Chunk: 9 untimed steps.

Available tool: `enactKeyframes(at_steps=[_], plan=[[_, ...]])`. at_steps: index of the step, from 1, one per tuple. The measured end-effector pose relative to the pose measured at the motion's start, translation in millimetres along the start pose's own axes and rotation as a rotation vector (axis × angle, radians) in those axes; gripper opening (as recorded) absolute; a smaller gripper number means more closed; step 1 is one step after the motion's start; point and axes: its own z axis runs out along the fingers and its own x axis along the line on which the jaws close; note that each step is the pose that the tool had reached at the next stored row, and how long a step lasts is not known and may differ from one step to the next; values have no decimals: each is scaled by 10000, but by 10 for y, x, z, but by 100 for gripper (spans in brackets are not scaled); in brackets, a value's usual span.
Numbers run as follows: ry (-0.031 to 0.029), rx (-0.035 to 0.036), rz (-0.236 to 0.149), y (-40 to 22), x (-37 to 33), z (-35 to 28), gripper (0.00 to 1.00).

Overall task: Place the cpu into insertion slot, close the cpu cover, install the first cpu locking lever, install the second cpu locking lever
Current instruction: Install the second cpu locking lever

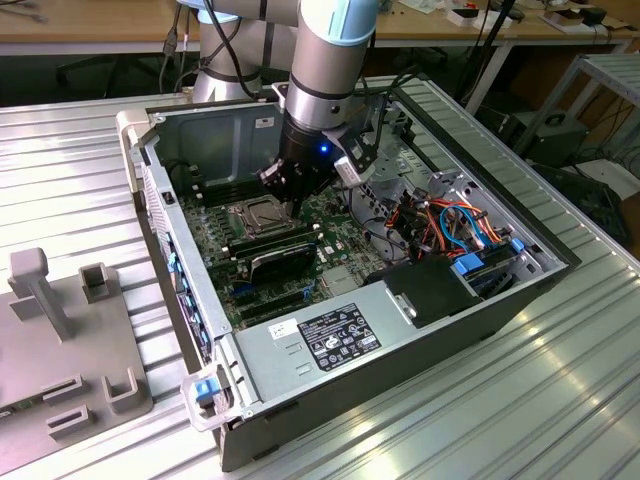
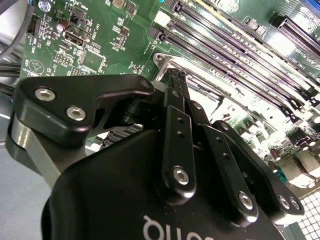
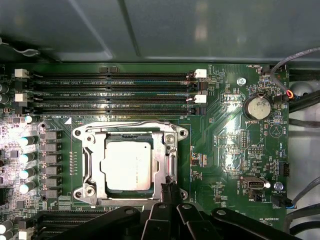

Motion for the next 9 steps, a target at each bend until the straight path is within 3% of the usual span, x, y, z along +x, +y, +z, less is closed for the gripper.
enactKeyframes(at_steps=[6, 7, 8, 9], plan=[[0, 0, 0, -2, 0, 0, 11], [-1, -30, -12, -74, 43, 14, 11], [5, -72, -58, -98, 184, -44, 11], [6, -73, -59, -116, 184, -80, 11]])
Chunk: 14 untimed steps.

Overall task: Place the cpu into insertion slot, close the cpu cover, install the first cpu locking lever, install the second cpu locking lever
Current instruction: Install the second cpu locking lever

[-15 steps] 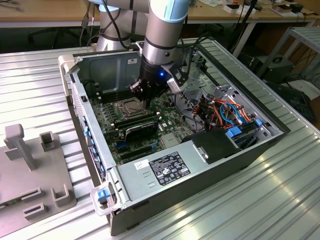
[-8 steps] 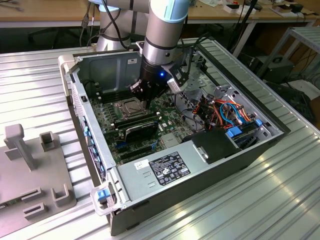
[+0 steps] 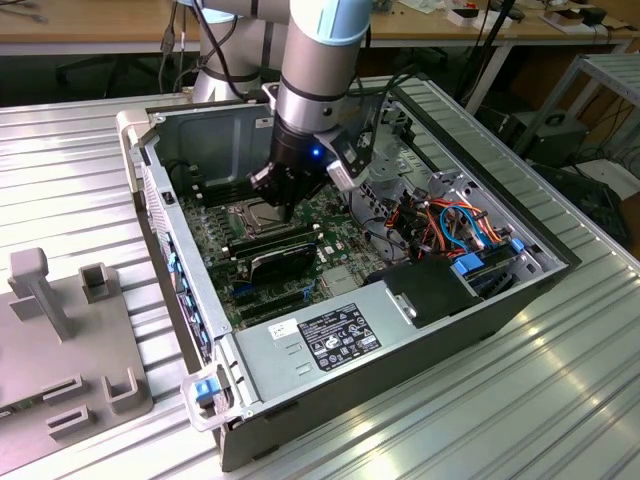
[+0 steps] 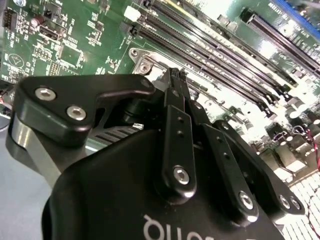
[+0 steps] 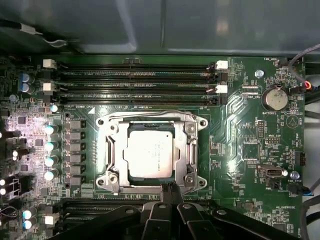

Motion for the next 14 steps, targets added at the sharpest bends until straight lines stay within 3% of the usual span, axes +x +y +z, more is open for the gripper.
enactKeyframes(at_steps=[9, 12, 14], plan=[[22, 0, -11, -132, 18, -4, 11], [22, 2, -56, -134, 87, 1, 11], [24, 3, -97, -134, 192, 8, 11]])
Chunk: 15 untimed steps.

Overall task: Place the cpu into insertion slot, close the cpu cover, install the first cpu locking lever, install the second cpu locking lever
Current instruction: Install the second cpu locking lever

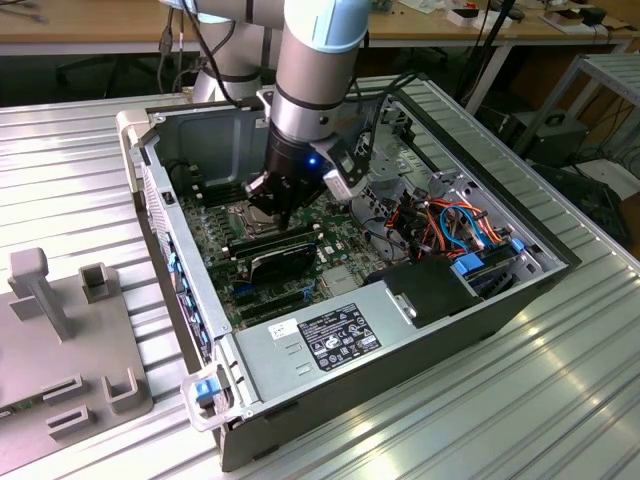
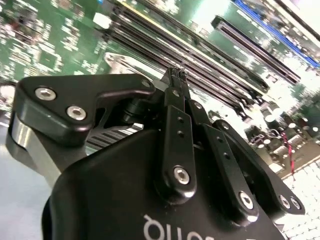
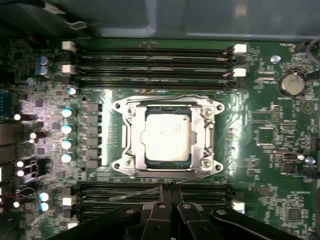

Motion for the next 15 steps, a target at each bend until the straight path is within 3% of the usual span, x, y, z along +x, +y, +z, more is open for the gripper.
enactKeyframes(at_steps=[4, 6, 15], plan=[[-1, -1, -53, 2, 200, 32, 11], [1, -1, -64, 3, 265, 47, 11], [4, 1, -155, 2, 275, 51, 11]])
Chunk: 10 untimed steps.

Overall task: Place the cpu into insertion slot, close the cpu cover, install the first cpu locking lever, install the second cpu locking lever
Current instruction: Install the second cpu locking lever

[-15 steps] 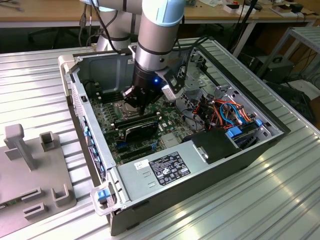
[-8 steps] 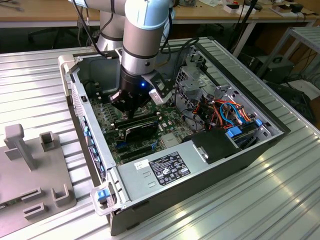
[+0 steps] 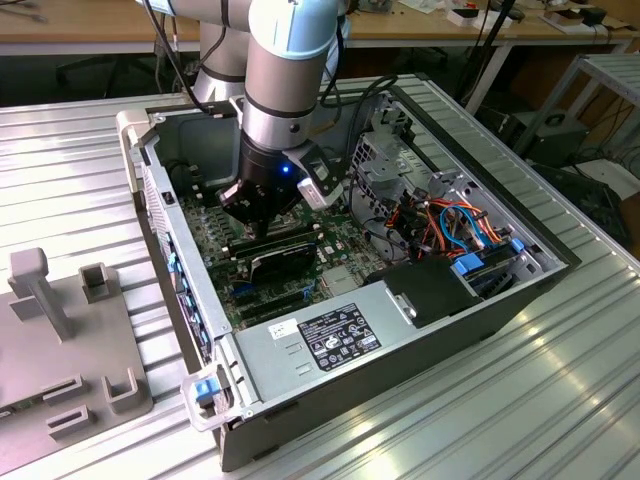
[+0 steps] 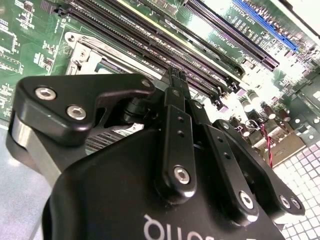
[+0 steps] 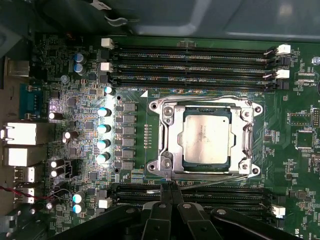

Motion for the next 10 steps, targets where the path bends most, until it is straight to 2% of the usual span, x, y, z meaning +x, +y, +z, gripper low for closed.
enactKeyframes(at_steps=[9, 10], plan=[[-1, -1, -7, 0, 2, 0, 11], [-6, -4, -7, 4, 22, 2, 11]])
